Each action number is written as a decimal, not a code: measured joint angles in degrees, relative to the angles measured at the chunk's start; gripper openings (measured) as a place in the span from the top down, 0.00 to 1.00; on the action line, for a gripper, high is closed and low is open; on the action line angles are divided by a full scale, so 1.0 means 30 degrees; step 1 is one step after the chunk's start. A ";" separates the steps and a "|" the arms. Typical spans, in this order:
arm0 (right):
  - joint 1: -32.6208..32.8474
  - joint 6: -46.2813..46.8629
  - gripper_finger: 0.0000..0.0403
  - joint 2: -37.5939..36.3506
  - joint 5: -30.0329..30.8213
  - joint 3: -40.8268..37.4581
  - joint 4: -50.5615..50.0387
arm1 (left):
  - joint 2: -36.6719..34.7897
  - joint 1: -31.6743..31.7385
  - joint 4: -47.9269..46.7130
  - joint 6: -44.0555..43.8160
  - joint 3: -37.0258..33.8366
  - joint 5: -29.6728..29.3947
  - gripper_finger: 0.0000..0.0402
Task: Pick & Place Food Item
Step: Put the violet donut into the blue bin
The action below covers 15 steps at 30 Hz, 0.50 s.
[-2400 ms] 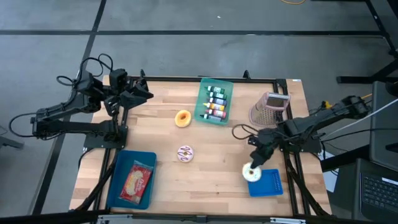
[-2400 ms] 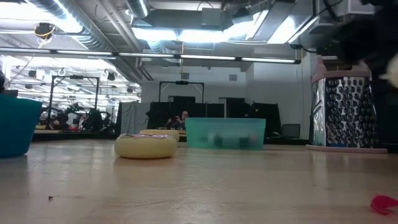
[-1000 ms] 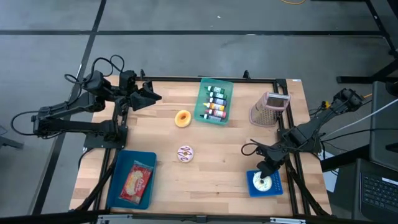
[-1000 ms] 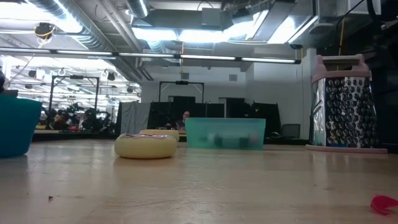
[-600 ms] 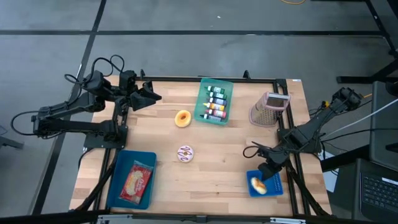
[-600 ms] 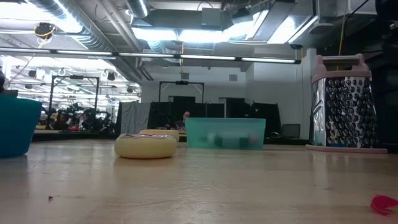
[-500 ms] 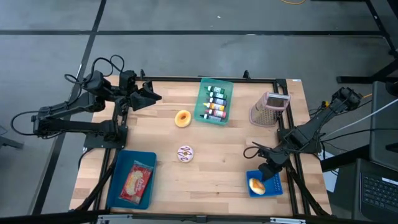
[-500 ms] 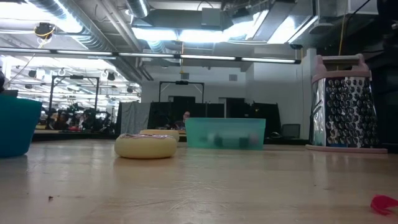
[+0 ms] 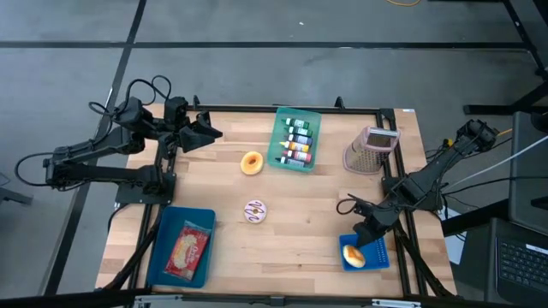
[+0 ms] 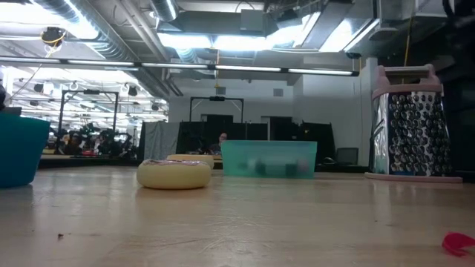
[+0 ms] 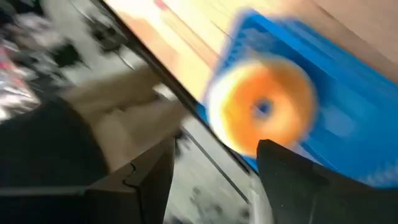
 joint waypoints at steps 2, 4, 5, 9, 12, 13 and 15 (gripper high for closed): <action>-0.0176 0.0012 0.44 0.0000 0.1471 0.0000 0.1122 | 0.0000 0.0003 0.0000 0.0237 0.0000 0.0000 0.67; -0.0432 0.0012 0.44 0.0000 0.3068 0.0000 0.2239 | 0.0000 0.0000 0.0000 0.0412 0.0000 -0.0015 0.67; -0.0569 0.0013 0.44 0.0000 0.3828 0.0000 0.2783 | 0.0000 0.0000 0.0000 0.0501 0.0000 -0.0026 0.67; -0.1001 0.0012 0.44 0.0000 0.5493 0.0011 0.4671 | 0.0036 0.0000 0.0007 0.0548 0.0000 -0.0036 0.67; -0.1077 0.0448 0.44 0.0266 0.4919 0.0352 0.4494 | 0.0092 0.0000 0.0000 0.0437 0.0000 0.0022 0.67; -0.1077 0.0482 0.44 0.0424 0.4756 0.0512 0.4449 | 0.0102 0.0000 -0.0007 0.0441 0.0000 0.0036 0.67; -0.1127 0.0512 0.44 0.0919 0.5078 0.1049 0.4478 | 0.0102 0.0002 -0.0009 0.0467 0.0000 0.0051 0.67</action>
